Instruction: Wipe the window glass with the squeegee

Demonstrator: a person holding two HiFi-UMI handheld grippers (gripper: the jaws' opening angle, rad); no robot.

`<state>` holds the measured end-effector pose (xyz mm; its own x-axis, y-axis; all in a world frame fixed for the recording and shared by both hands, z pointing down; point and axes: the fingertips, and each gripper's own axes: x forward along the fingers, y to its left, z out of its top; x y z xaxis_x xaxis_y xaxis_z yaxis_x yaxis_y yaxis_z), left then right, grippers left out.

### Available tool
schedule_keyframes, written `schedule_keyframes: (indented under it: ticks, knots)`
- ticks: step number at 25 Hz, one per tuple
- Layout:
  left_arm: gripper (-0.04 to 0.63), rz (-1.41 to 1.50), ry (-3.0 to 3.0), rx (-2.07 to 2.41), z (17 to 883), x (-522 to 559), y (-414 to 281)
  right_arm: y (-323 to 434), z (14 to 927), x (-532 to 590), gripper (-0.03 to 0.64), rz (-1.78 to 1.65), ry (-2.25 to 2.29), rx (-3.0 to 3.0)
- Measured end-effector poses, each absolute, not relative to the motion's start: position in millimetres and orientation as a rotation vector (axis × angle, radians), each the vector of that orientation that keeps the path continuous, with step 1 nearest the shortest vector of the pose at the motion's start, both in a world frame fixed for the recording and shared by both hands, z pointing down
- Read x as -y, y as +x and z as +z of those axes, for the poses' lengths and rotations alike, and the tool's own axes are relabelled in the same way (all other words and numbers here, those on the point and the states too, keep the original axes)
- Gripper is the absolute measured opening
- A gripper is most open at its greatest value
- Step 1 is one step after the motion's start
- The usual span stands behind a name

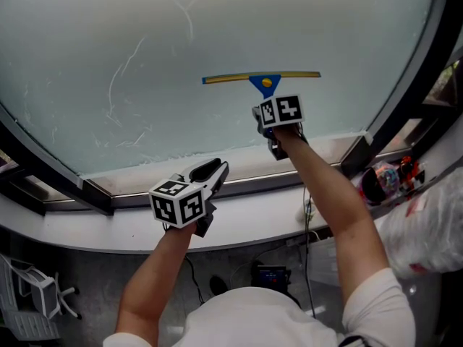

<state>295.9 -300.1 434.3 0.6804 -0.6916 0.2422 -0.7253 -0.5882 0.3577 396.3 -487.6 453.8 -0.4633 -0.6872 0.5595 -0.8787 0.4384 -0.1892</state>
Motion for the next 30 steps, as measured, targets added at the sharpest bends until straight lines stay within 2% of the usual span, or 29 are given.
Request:
schedule_keyframes:
  ticks: [30]
  knots:
    - [0.107,0.167,2.349,1.063,502,301,307,398,557,477,0.075,0.720,1.234,2.190]
